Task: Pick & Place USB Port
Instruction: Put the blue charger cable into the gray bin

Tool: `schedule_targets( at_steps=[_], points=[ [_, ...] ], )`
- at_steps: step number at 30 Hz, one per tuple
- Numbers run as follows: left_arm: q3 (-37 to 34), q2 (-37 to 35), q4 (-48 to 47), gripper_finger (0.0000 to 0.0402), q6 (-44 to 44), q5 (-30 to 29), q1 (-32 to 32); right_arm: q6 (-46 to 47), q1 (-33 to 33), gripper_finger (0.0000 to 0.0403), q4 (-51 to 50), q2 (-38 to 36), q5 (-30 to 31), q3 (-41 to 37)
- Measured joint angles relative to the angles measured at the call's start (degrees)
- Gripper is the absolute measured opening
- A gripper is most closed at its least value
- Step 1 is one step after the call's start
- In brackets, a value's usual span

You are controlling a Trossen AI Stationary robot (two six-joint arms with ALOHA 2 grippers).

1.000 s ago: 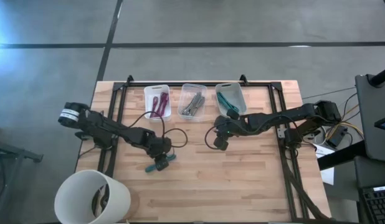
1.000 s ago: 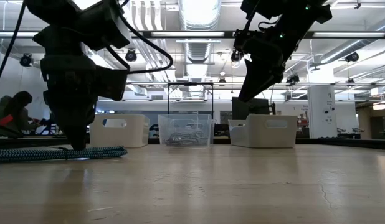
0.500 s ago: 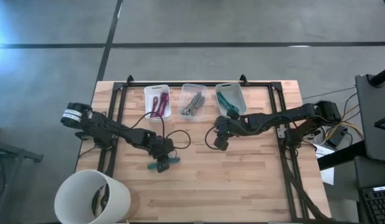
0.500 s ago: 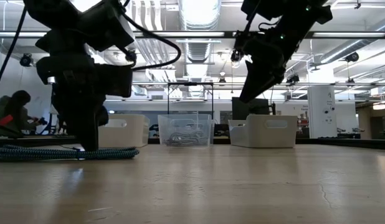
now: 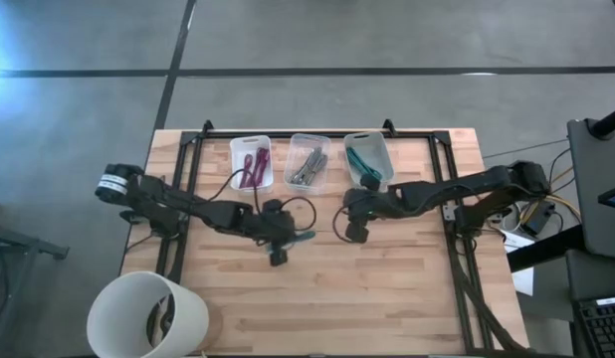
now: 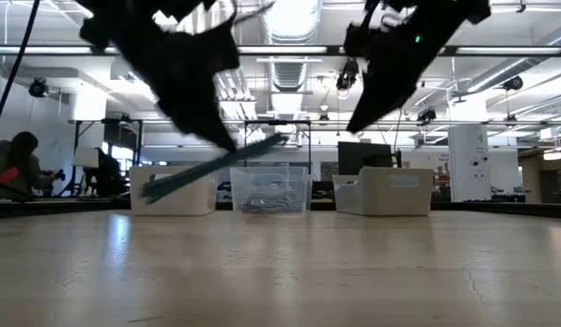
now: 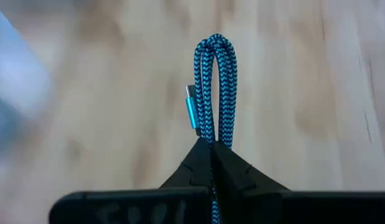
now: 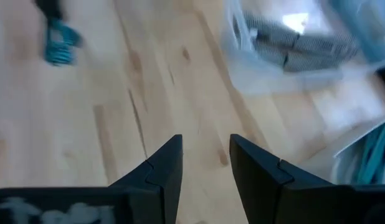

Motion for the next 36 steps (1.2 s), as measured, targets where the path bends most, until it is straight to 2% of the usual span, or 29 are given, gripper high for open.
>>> schedule_targets(
  at_steps=[4, 10, 13, 17, 21, 26, 29, 36],
  points=[
    [2.78, -0.15, 5.16, 0.0001, 5.18, -6.37, 0.63, -2.71, 0.98, 0.0124, 2.35, -5.55, 0.11, -0.52],
    [3.42, -0.15, 19.98, 0.0001, 10.92, -10.13, 2.39, -7.86, 2.47, 0.0118, 13.82, -13.58, -1.41, -7.04],
    [2.69, -0.15, 26.31, 0.0001, 12.59, -10.21, 3.10, -7.88, 2.50, 0.0120, 24.18, -16.21, -2.08, -14.18],
    [2.21, -0.15, 30.16, 0.0001, 13.87, -10.16, 3.72, -9.03, 2.46, 0.0125, 41.93, -17.21, -4.51, -23.88],
    [2.03, -0.15, 32.93, 0.0000, 13.84, -10.15, 4.04, -11.02, 2.46, 0.0124, 62.43, -15.33, -7.83, -30.83],
    [2.03, -0.10, 38.89, 0.0000, 15.64, -10.07, 4.08, -10.00, 2.46, 0.0123, 76.84, -10.62, -7.94, -33.47],
    [2.03, 0.34, 41.84, 0.0000, 16.66, -9.78, 4.08, -8.85, 2.46, 0.0126, 78.60, -7.51, -8.04, -32.76],
    [2.03, 0.81, 42.21, 0.0000, 16.67, -9.73, 4.02, -10.01, 2.43, 0.0129, 78.40, -0.74, -7.61, -26.50]
  ],
)
